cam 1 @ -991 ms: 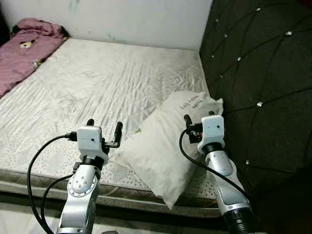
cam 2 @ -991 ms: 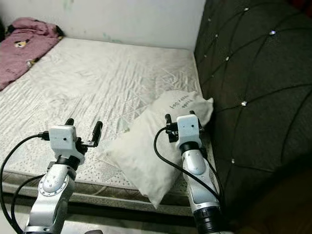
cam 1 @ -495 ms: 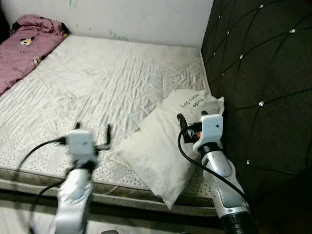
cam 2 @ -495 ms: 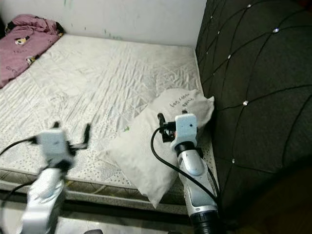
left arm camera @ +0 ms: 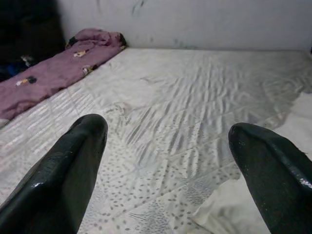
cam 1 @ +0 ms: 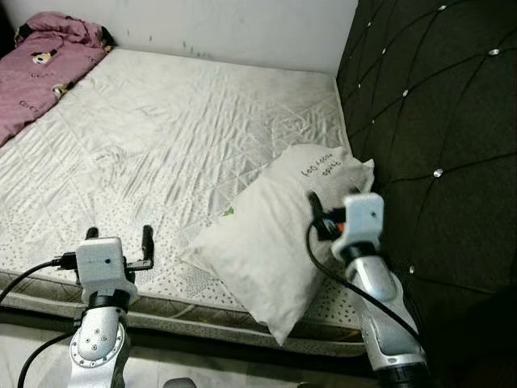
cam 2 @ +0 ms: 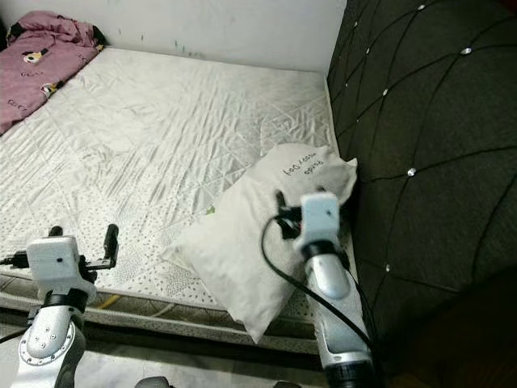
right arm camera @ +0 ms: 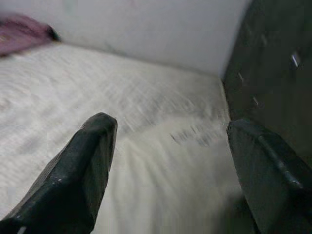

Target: Clean up the room

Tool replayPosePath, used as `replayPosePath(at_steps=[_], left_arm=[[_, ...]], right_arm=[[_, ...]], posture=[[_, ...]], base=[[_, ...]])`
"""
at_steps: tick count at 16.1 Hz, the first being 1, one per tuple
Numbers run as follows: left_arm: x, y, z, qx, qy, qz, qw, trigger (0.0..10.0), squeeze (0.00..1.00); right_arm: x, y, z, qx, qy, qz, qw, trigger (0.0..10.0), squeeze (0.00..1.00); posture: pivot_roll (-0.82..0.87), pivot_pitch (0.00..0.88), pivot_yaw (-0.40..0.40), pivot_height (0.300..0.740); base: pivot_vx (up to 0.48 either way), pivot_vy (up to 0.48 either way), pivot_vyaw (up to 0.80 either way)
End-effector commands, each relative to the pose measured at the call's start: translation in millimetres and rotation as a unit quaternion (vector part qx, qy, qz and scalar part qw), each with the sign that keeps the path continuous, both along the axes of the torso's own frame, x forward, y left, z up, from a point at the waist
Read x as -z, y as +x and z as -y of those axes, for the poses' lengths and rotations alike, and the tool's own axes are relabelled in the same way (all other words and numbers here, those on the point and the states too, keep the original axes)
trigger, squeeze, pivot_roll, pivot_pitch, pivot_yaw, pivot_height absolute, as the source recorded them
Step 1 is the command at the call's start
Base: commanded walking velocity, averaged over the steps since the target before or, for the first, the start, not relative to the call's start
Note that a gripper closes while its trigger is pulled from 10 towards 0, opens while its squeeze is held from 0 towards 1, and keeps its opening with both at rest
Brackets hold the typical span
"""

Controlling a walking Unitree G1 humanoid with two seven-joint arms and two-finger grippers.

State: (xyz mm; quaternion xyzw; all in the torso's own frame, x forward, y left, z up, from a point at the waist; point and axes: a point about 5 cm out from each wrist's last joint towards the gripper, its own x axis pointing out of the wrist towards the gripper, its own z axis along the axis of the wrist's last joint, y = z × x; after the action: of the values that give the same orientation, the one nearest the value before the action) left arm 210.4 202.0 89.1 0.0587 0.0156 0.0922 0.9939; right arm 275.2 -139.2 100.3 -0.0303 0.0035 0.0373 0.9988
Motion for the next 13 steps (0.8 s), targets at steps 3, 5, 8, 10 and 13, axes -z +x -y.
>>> replayPosePath(at_steps=[3,5,8,10,13], left_arm=[[3,1.1,1.6,0.006,-0.011,-0.013,1.0,10.0,0.0],[3,1.0,2.1,0.008,-0.01,-0.014,1.0,10.0,0.0],[0,1.5,2.6,0.01,-0.004,-0.01,1.0,10.0,0.0],[-8,4.0,1.7,0.006,-0.006,0.003,1.0,10.0,0.0],[-8,7.0,2.0,-0.001,-0.011,0.001,1.0,10.0,0.0]], right_arm=[[-4,0.2,2.6,0.006,0.002,-0.003,1.0,10.0,0.0],[-4,0.2,2.4,0.006,0.0,-0.003,1.0,10.0,0.0],[-10,0.4,-1.0,-0.001,-0.003,0.01,1.0,10.0,0.0],[-19,-2.0,-9.0,-0.013,0.014,0.018,1.0,10.0,0.0],[-11,-2.0,-5.3,-0.001,0.025,0.005,1.0,10.0,0.0]], posture=[[0.08,0.054,-0.037,0.74],[0.08,0.058,-0.039,0.74],[0.08,0.058,-0.039,0.74],[0.09,0.067,-0.037,0.74],[0.09,0.066,-0.031,0.74]], base=[[0.0,0.0,0.0],[0.0,0.0,-0.8],[0.0,0.0,-0.68],[0.0,0.0,0.0],[0.0,0.0,0.0]])
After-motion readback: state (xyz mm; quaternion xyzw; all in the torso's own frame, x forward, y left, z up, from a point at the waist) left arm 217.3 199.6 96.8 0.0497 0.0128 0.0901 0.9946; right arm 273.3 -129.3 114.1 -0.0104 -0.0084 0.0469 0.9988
